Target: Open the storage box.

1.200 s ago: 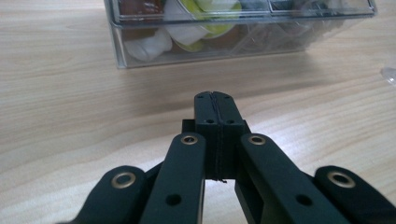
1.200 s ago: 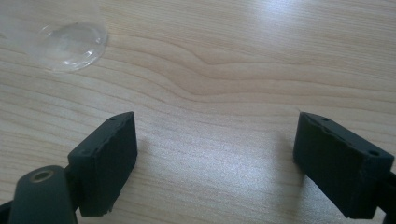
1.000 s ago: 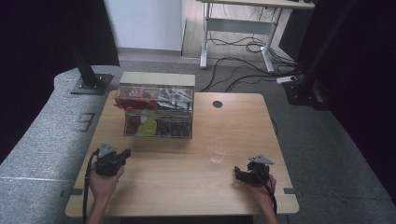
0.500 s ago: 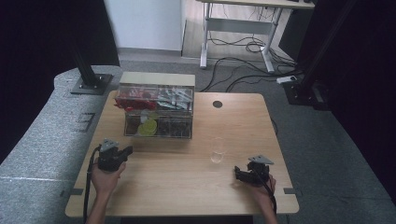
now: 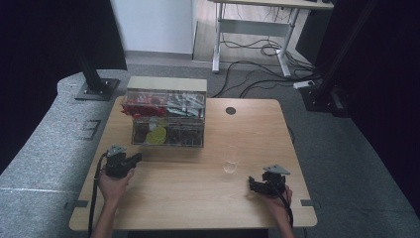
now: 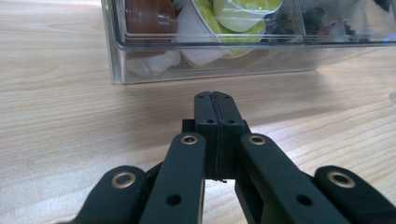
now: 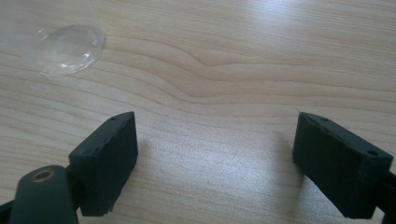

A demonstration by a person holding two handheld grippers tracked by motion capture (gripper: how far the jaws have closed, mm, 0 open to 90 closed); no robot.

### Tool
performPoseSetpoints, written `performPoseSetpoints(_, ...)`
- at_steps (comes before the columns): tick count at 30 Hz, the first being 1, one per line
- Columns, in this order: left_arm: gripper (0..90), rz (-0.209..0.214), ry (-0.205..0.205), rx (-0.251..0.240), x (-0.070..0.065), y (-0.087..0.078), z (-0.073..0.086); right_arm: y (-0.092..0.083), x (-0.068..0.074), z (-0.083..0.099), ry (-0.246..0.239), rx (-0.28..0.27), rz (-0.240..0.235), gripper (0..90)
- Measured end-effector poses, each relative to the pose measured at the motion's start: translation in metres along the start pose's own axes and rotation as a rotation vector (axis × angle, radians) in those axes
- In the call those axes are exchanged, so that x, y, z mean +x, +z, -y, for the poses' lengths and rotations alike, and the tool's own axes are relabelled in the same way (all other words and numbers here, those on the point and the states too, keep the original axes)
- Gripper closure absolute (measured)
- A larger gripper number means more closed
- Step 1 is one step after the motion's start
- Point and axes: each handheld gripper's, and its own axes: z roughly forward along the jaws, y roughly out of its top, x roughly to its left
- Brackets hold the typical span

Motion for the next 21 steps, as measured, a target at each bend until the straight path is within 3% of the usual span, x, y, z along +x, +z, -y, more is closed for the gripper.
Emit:
performPoseSetpoints(7,90.0,-0.003,0.033,0.009,-0.004,0.012,-0.011,0.000,0.000,0.000,0.001,0.000,0.000,14.3)
performPoseSetpoints(17,90.0,0.003,0.045,0.029,-0.007,0.028,-0.019,0.000,0.000,0.000,0.001,0.000,0.002,14.3)
performPoseSetpoints(21,90.0,-0.014,0.047,0.020,-0.007,0.029,-0.021,0.000,0.000,0.000,0.001,0.000,0.002,14.3)
